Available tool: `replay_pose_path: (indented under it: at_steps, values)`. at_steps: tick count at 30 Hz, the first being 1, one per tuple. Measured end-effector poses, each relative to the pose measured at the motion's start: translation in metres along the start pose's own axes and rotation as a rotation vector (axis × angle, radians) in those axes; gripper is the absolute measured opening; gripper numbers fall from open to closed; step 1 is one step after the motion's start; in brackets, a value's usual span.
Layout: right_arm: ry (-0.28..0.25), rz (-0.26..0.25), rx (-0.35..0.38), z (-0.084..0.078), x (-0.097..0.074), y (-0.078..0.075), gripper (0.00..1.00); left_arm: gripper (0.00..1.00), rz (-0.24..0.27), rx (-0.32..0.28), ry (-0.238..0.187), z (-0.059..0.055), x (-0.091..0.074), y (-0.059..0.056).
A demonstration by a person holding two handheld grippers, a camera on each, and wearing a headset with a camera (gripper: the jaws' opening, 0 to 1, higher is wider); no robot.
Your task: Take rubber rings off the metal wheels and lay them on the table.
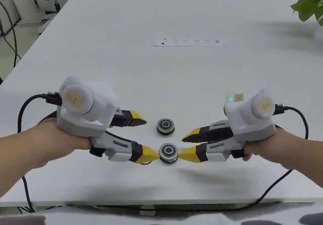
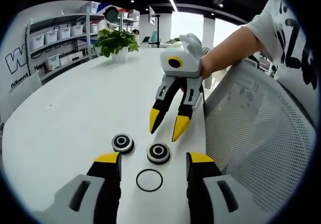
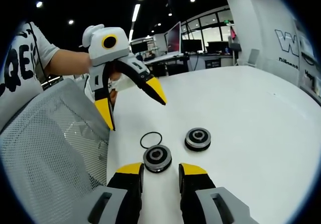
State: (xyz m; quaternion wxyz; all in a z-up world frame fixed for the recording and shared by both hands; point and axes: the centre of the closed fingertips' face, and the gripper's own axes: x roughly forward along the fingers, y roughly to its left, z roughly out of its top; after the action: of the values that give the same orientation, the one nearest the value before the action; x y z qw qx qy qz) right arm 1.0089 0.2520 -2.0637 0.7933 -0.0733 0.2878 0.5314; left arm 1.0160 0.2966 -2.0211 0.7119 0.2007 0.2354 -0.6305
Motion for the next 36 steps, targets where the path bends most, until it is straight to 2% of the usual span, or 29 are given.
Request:
replay_pose_path:
  at_steps: [12, 36]
  values:
    - [0.015, 0.006, -0.022, -0.006, 0.004, 0.001, 0.24, 0.43, -0.025, 0.002, 0.011, -0.001, 0.011, -0.002]
    - [0.028, 0.02, -0.027, -0.013, 0.009, 0.003, 0.23, 0.31, -0.072, 0.002, 0.053, -0.011, 0.035, -0.004]
